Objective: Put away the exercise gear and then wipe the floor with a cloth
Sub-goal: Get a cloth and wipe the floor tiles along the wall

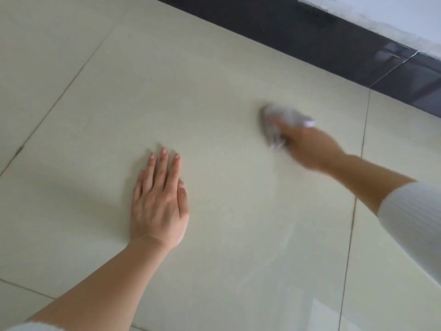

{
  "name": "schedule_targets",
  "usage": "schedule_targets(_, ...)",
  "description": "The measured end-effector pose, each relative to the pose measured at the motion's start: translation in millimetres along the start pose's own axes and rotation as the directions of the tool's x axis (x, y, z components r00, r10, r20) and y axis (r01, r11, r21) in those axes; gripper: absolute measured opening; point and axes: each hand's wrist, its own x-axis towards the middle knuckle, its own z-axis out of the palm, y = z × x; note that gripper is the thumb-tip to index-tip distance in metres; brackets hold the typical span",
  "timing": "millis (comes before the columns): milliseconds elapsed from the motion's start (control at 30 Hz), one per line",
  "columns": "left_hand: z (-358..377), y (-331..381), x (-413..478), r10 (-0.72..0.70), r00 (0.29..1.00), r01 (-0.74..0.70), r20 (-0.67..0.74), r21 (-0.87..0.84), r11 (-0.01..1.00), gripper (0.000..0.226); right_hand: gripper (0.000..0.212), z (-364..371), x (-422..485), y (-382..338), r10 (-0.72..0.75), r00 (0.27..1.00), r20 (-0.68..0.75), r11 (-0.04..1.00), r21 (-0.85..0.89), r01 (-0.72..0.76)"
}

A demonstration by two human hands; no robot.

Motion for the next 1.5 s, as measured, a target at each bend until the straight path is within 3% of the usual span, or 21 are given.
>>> schedule_targets(33, -0.1, 0.1, -0.3, -0.003, 1.0, 0.003, 0.001, 0.0, 1.0, 0.057, 0.05, -6.3, 11.4, 9.3, 0.155, 0.982, -0.109, 0.985, 0.1, -0.144)
schedule_targets(100, 0.3, 0.7, -0.2, -0.002, 1.0, 0.002, 0.002, -0.001, 1.0, 0.057, 0.057, -10.0, 30.8, 11.2, 0.459, 0.883, -0.097, 0.882, 0.172, -0.44)
schedule_targets(167, 1.0, 0.3, 0.0, -0.001, 1.0, 0.001, 0.002, -0.003, 1.0, 0.056, 0.063, -6.0, 40.2, -6.0, 0.517, 0.855, -0.023, 0.852, 0.106, -0.513)
schedule_targets(300, 0.2, 0.4, -0.5, -0.006, 1.0, 0.006, -0.003, -0.029, 1.0, 0.056, 0.057, 15.3, 12.8, -54.5, 0.227, 0.974, 0.005, 0.972, 0.063, -0.227)
schedule_targets(400, 0.2, 0.3, 0.1, -0.002, 1.0, 0.002, 0.002, -0.05, 0.999, 0.056, 0.06, 38.4, -40.5, -90.8, 0.011, 0.998, 0.063, 0.997, 0.071, -0.016)
schedule_targets(500, 0.0, 0.3, 0.6, 0.007, 1.0, -0.007, 0.0, -0.074, 0.997, 0.055, 0.069, 61.6, -107.2, -118.7, -0.197, 0.969, 0.149, 0.978, 0.103, 0.183)
schedule_targets(600, 0.4, -0.8, 0.1, 0.025, 1.0, -0.025, -0.003, -0.099, 0.995, 0.052, 0.08, 77.9, -167.1, -128.5, -0.462, 0.838, 0.29, 0.887, 0.125, 0.445)
schedule_targets(633, 0.9, -1.0, 0.1, 0.026, 1.0, -0.026, -0.006, -0.106, 0.994, 0.051, 0.081, 79.0, -176.9, -123.2, -0.509, 0.807, 0.3, 0.858, 0.101, 0.504)
schedule_targets(667, 1.2, -0.9, 0.1, 0.028, 0.999, -0.03, -0.015, -0.111, 0.993, 0.051, 0.081, 77.2, -178.9, -113.7, -0.504, 0.821, 0.268, 0.859, 0.056, 0.509)
schedule_targets(700, 1.5, -1.0, 0.1, 0.033, 0.999, -0.036, -0.03, -0.115, 0.993, 0.051, 0.081, 73.7, -174.0, -101.9, -0.419, 0.881, 0.22, 0.904, 0.009, 0.428)
schedule_targets(733, 1.8, -0.8, 0.3, 0.036, 0.999, -0.04, -0.038, -0.118, 0.992, 0.051, 0.079, 69.1, -164.4, -88.1, -0.238, 0.964, 0.122, 0.969, -0.035, 0.244)
schedule_targets(767, 2.5, -0.9, 0.4, 0.035, 0.999, -0.039, -0.035, -0.123, 0.992, 0.05, 0.074, 60.6, -152.9, -72.8, 0.023, 1.0, 0.008, 0.999, -0.037, -0.023)
schedule_targets(800, 3.4, -1.4, 0.5, 0.036, 0.999, -0.04, -0.03, -0.126, 0.991, 0.05, 0.068, 52.9, -144.2, -55.6, 0.305, 0.952, -0.041, 0.951, 0.059, -0.302)
schedule_targets(833, 3.8, -1.8, 0.3, 0.039, 0.999, -0.043, -0.029, -0.13, 0.991, 0.05, 0.064, 47.5, -137.5, -40.0, 0.539, 0.84, -0.057, 0.828, 0.216, -0.517)
schedule_targets(867, 3.7, -1.9, 0.3, 0.042, 0.999, -0.046, -0.032, -0.131, 0.99, 0.051, 0.063, 43.7, -132.6, -31.2, 0.688, 0.723, -0.063, 0.697, 0.337, -0.633)
schedule_targets(900, 3.6, -1.9, 0.6, 0.046, 0.998, -0.05, -0.033, -0.132, 0.99, 0.051, 0.066, 42.3, -129.7, -30.1, 0.757, 0.652, -0.044, 0.622, 0.356, -0.698)
schedule_targets(933, 4.1, -2.1, 0.8, 0.051, 0.998, -0.055, -0.033, -0.133, 0.99, 0.051, 0.068, 44.7, -129.9, -35.8, 0.771, 0.636, -0.028, 0.612, 0.305, -0.729)
schedule_targets(1033, 5.3, -3.2, 2.9, 0.059, 0.997, -0.065, -0.044, -0.133, 0.989, 0.052, 0.064, 60.5, -143.6, -72.9, 0.657, 0.754, -0.019, 0.741, 0.204, -0.64)
schedule_targets(1167, 4.5, -2.1, 1.7, 0.081, 0.997, -0.083, -0.016, -0.132, 0.988, 0.055, 0.058, 89.5, -195.5, -120.4, 0.507, 0.862, 0.002, 0.841, 0.217, -0.496)
schedule_targets(1367, 2.4, -13.5, -5.2, 0.228, 0.972, -0.221, 0.063, -0.107, 0.969, 0.056, 0.07, 114.2, -263.7, -196.7, 0.411, 0.908, 0.077, 0.881, 0.221, -0.418)
schedule_targets(1500, -5.4, -33.2, -32.9, 0.356, 0.922, -0.347, 0.148, -0.085, 0.934, 0.058, 0.077, 128.8, -305.4, -254.2, 0.268, 0.946, 0.181, 0.909, 0.277, -0.311)
